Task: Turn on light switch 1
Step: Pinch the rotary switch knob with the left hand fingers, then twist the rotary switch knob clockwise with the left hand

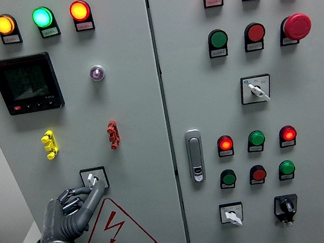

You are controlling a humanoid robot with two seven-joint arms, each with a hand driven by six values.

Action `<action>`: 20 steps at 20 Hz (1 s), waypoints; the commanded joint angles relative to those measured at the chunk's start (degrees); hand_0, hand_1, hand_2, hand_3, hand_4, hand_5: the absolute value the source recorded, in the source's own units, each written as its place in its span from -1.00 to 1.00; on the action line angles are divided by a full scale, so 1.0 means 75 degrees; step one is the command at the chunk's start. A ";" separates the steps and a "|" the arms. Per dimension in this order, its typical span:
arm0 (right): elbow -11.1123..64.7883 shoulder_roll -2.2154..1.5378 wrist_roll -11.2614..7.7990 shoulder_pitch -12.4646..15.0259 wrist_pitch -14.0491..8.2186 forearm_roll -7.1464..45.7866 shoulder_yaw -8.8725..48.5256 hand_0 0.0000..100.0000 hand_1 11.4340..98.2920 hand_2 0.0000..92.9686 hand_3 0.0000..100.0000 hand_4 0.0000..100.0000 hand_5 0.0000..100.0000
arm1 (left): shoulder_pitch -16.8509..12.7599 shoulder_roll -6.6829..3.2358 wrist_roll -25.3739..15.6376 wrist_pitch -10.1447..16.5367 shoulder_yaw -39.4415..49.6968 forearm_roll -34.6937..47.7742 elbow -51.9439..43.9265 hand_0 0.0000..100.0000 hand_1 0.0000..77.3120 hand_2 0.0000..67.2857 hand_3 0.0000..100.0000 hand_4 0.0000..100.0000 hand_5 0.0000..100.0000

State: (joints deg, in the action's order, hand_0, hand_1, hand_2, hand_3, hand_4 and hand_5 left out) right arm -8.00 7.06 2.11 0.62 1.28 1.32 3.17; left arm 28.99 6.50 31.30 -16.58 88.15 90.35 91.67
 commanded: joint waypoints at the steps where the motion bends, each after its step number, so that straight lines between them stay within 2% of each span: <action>1: 0.0000 0.0008 0.0000 0.0000 0.0005 0.0000 0.0000 -1.00 -0.81 -1.00 -0.61 -0.61 -0.79 | 0.0026 0.0000 0.0046 -0.0074 0.0000 0.0000 0.0000 -1.00 0.59 0.59 1.00 1.00 1.00; 2: 0.0000 -0.0003 0.0000 0.0000 -0.0007 0.0000 -0.0012 -1.00 -0.81 -1.00 -0.61 -0.61 -0.79 | 0.0037 0.0000 0.0057 -0.0074 0.0000 0.0000 -0.0012 -1.00 0.59 0.59 1.00 1.00 1.00; 8: 0.0000 0.0008 0.0000 0.0000 0.0005 0.0000 0.0000 -1.00 -0.83 -1.00 -0.61 -0.61 -0.79 | 0.0143 0.0000 0.0198 -0.0074 0.0000 0.0000 -0.0012 -1.00 0.56 0.61 1.00 1.00 1.00; 9: 0.0000 -0.0003 0.0000 0.0000 0.0005 0.0000 0.0000 -1.00 -0.82 -1.00 -0.61 -0.61 -0.79 | 0.0155 0.0000 0.0245 -0.0074 0.0000 0.0000 -0.0012 -1.00 0.56 0.62 1.00 1.00 1.00; 15: 0.0000 0.0008 0.0000 0.0000 -0.0007 0.0000 0.0000 -1.00 -0.81 -1.00 -0.61 -0.61 -0.79 | 0.0248 0.0000 0.0339 -0.0074 0.0000 0.0000 -0.0012 -1.00 0.55 0.63 1.00 1.00 1.00; 16: 0.0000 -0.0003 0.0000 0.0000 0.0005 0.0000 0.0000 -1.00 -0.81 -1.00 -0.61 -0.61 -0.79 | 0.0248 0.0000 0.0350 -0.0074 0.0000 0.0000 -0.0012 -1.00 0.55 0.63 1.00 1.00 1.00; 17: 0.0000 0.0008 0.0000 0.0000 -0.0007 0.0000 -0.0012 -1.00 -0.81 -1.00 -0.61 -0.61 -0.79 | 0.0248 0.0000 0.0374 -0.0074 0.0000 0.0000 -0.0012 -1.00 0.54 0.63 1.00 1.00 1.00; 20: 0.0000 -0.0003 0.0000 0.0000 0.0005 0.0000 -0.0012 -1.00 -0.82 -1.00 -0.61 -0.61 -0.79 | 0.0248 0.0000 0.0421 -0.0074 0.0000 0.0000 -0.0012 -1.00 0.49 0.63 1.00 1.00 1.00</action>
State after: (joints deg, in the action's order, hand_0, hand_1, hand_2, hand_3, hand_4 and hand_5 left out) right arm -8.00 7.07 2.11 0.62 1.29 1.32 3.15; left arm 30.84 6.50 34.25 -17.14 88.15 90.35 91.58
